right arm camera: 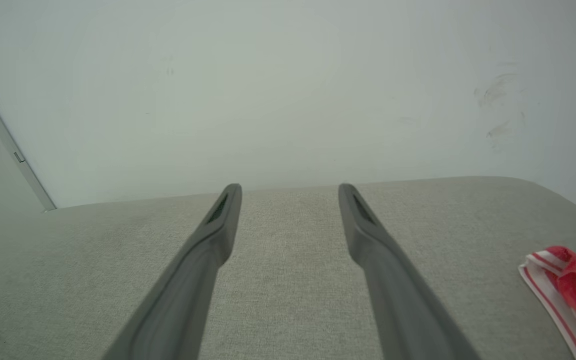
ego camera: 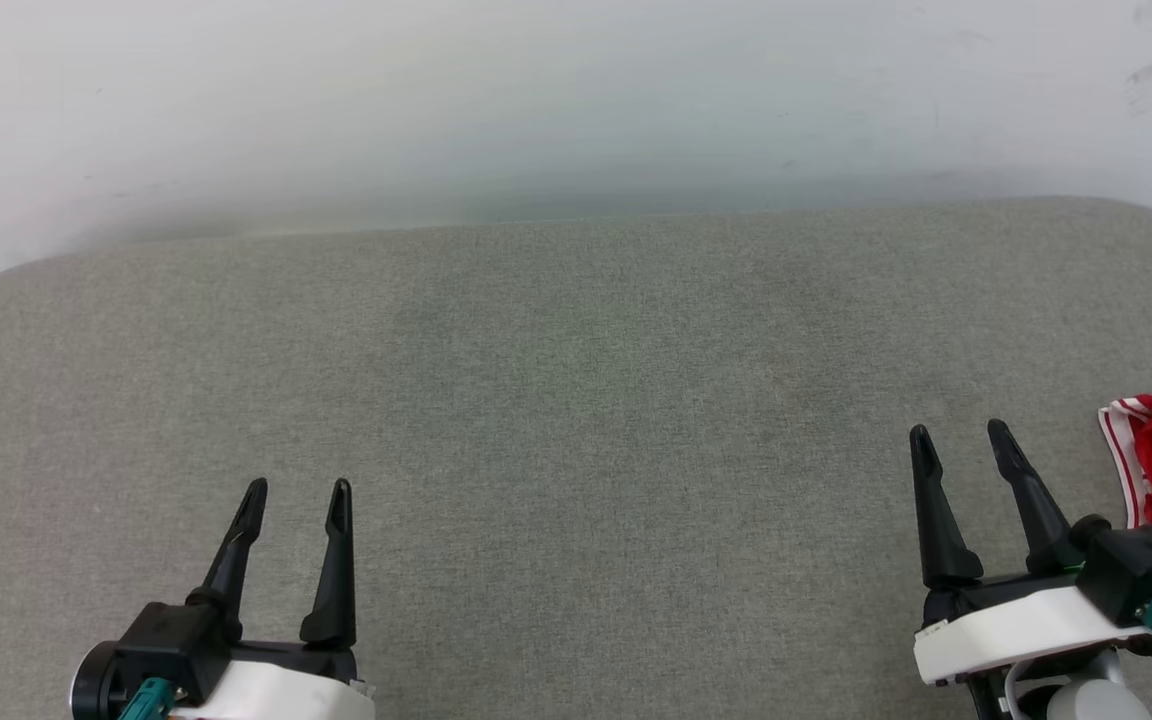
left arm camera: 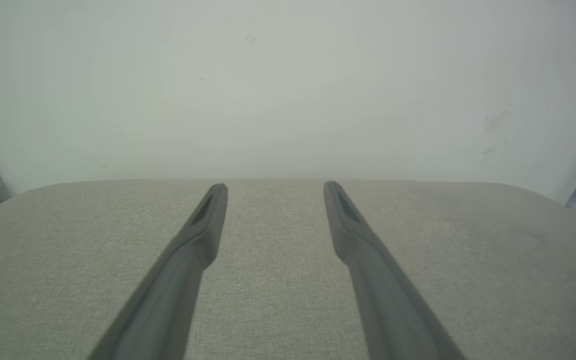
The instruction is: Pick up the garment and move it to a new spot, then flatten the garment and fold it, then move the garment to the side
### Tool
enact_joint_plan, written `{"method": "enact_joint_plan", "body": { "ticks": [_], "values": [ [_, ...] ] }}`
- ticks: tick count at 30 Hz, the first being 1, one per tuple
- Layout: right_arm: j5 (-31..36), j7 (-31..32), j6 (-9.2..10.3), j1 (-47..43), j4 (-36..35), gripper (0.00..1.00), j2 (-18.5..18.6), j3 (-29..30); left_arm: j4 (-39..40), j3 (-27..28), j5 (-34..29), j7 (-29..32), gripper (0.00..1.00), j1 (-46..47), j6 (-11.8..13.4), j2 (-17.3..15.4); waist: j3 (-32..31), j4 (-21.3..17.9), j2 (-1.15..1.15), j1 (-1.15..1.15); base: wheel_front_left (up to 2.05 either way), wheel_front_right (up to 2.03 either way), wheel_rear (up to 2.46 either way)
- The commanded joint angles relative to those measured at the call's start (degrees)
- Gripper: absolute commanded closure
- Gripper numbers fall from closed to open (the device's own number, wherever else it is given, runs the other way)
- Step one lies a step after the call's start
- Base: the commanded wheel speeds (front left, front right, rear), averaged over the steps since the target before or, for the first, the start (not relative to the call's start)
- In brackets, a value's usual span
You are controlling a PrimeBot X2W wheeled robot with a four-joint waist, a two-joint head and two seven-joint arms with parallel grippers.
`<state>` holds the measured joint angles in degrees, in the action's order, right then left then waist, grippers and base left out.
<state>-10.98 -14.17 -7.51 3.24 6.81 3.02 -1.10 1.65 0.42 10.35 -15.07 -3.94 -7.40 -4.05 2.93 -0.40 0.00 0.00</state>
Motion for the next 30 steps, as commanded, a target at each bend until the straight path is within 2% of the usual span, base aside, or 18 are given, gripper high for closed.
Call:
{"method": "enact_joint_plan", "body": {
  "ticks": [1, 7, 8, 13, 30],
  "values": [
    [-0.1, -0.4, 0.04, -0.8, 0.0, 0.00, -0.2, 0.0, 0.3, 0.2, 0.3, -0.1, 0.00, -0.4, -0.1, 0.1, 0.0, 0.0, 0.00, 0.00, 0.00, 0.00, 0.00],
    [-0.8, -0.5, 0.04, -0.5, -0.1, 0.00, -0.2, 0.2, 1.5, 1.3, 0.4, -0.1, 0.00, -0.4, -0.1, 0.4, 0.2, 0.1, 0.00, 0.00, 0.00, 0.00, 0.00],
    [-0.8, 0.0, 0.00, -0.1, 0.1, 1.00, 0.0, 0.2, 1.3, 1.3, 0.4, 0.0, 1.00, -0.2, 0.0, 0.4, 0.2, 0.1, 0.00, 0.00, 0.00, 0.00, 0.00],
    [-1.0, 0.1, 0.00, -1.0, 2.0, 1.00, 0.0, 0.1, -0.9, 1.3, 0.7, 0.3, 1.00, -0.8, 0.0, 0.9, 0.2, 0.1, 0.00, 0.00, 0.00, 0.00, 0.00],
    [-19.9, 3.7, 0.01, -0.1, 3.0, 1.00, 0.9, 0.6, -4.1, 1.1, 19.9, 4.0, 1.00, 1.7, 0.0, 0.0, -0.2, 0.2, 0.00, 0.00, 0.00, 0.00, 0.00]
  ]
}}
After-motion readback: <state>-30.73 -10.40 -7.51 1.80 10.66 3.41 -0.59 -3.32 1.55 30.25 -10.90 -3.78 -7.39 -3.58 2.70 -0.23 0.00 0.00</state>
